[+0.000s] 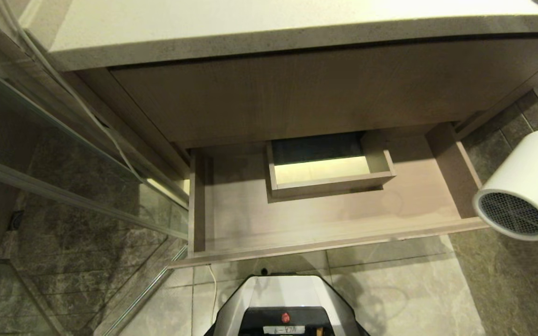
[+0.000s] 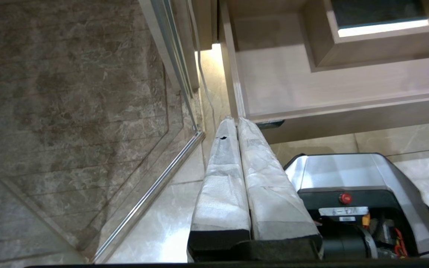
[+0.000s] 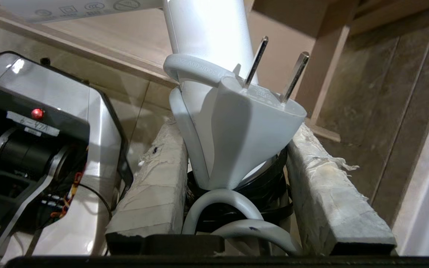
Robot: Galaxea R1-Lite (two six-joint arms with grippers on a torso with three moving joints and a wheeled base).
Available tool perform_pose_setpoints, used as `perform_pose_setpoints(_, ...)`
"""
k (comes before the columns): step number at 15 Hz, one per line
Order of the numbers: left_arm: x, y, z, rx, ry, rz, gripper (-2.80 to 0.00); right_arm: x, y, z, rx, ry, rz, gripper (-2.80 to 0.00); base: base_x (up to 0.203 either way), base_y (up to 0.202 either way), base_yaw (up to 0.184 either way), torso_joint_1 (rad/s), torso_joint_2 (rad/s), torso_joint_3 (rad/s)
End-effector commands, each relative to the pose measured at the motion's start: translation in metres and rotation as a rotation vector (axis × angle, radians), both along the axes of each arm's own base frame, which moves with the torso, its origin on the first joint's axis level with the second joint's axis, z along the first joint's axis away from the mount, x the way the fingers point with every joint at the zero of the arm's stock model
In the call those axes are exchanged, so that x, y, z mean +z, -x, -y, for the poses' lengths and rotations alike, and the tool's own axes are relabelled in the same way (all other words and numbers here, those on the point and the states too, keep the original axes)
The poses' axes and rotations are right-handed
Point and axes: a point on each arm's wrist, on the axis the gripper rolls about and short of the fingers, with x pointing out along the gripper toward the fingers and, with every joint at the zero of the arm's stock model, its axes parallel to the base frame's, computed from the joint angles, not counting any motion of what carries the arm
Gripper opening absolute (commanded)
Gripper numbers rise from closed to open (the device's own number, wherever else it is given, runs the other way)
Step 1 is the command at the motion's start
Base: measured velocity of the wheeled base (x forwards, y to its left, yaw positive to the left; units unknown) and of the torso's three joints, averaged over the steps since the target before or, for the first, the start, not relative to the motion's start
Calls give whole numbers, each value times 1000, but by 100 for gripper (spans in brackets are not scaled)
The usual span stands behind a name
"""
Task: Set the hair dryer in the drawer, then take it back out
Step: Put it into the drawer
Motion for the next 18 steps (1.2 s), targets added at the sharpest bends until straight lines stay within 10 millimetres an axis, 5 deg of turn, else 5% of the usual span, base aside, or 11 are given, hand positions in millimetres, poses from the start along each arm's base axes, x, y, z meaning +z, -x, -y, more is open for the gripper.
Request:
perform_pose_setpoints(1,0,0,0,0,2,-1,-280,-3,-1,0,-5,2,-10,-280,0,0,0,-346,551,199)
perform_pose_setpoints(9,0,0,0,0,0,-1,-280,-6,0,1,-10,1,-19,-280,0,0,0,-329,496,170)
perform_pose_setpoints(18,0,0,0,0,2,-1,-280,-7,-5,2,-39,9,-13,-280,0,0,0,-54,397,333)
